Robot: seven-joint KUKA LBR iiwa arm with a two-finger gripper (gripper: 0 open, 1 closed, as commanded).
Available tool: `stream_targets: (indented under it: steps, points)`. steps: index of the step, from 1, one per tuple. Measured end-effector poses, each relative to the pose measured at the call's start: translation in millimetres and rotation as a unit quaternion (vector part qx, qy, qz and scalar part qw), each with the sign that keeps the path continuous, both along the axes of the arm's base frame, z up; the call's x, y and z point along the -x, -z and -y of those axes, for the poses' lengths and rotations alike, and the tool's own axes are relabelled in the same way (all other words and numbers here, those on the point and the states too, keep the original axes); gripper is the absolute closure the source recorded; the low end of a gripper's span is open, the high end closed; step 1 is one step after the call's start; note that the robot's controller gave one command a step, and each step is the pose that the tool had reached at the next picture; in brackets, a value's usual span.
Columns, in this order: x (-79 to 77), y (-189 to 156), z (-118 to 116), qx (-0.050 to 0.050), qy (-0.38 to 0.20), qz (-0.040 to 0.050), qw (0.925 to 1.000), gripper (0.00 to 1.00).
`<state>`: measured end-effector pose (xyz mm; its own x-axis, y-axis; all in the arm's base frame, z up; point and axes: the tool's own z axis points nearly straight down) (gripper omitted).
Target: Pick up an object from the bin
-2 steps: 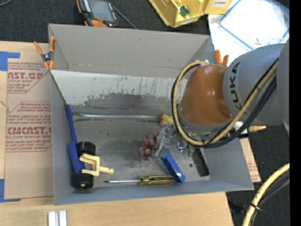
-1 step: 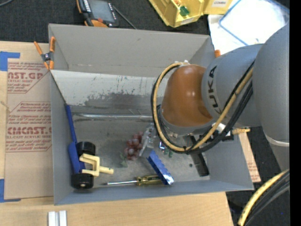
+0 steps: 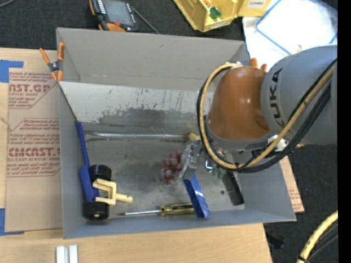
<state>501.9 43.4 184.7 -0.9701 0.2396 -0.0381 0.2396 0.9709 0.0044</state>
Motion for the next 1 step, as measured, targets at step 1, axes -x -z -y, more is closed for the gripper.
stream_targets:
  steps: [1]
  points:
    - [-11.6, 36.1, -10.8, 0.005, -0.167, 0.0024, 0.9859, 1.0]
